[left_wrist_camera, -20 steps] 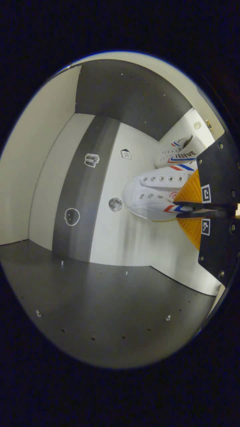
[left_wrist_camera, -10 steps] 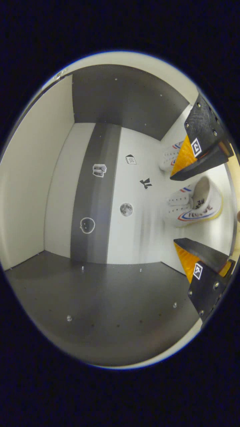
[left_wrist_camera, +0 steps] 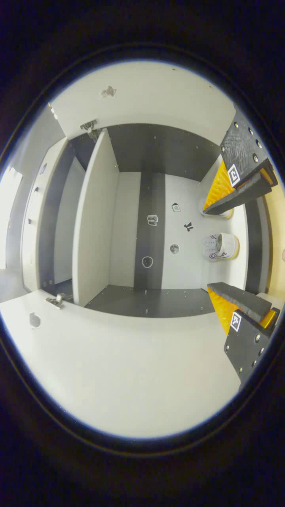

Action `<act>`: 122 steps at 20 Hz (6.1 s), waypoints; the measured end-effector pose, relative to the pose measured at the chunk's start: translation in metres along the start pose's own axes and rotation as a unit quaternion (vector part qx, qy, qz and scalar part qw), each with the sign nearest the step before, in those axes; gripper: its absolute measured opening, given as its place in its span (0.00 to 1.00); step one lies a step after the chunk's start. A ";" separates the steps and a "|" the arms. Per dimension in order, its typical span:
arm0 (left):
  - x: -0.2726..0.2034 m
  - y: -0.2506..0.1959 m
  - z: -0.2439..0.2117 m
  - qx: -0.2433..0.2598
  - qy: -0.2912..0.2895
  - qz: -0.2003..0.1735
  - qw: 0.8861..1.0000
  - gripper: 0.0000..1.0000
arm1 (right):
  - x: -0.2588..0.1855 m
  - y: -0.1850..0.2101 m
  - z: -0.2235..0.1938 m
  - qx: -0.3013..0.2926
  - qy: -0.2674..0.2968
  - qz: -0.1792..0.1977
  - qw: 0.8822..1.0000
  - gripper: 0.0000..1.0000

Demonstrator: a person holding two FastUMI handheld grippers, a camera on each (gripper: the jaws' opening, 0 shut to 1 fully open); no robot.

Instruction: Grab one shoe with the right hand and put it into the shoe cabinet, grab the other shoe with the left hand and put it into the shoe cabinet; then close the right door with the right hand and the left door with the left hand.

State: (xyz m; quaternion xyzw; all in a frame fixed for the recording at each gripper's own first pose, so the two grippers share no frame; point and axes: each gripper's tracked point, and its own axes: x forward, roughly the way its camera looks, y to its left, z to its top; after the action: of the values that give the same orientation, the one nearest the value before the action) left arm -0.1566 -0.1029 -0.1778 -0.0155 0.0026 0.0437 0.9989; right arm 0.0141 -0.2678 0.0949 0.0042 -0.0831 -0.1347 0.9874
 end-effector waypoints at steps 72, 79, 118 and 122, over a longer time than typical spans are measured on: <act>-0.126 0.287 0.027 0.020 -0.063 -0.008 0.998 1.00 | -0.032 0.225 -0.026 -0.009 0.063 0.095 0.993 0.98; -0.102 0.258 0.028 0.019 -0.054 -0.056 0.997 0.99 | -0.056 0.205 -0.047 0.015 0.090 0.072 0.993 0.98; -0.092 0.004 0.059 -0.010 -0.092 -0.144 0.985 0.99 | -0.079 0.147 -0.040 0.063 0.066 0.020 0.996 0.98; -0.111 0.011 0.040 -0.022 -0.087 -0.131 0.987 0.94 | -0.069 0.163 -0.039 0.065 0.065 0.031 0.995 0.98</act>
State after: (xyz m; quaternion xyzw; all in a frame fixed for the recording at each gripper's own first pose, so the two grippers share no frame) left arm -0.2676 -0.1005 -0.1373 -0.0342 -0.0877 -0.0863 0.9918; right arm -0.0016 -0.0930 0.0502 0.0748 -0.0278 -0.0973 0.9920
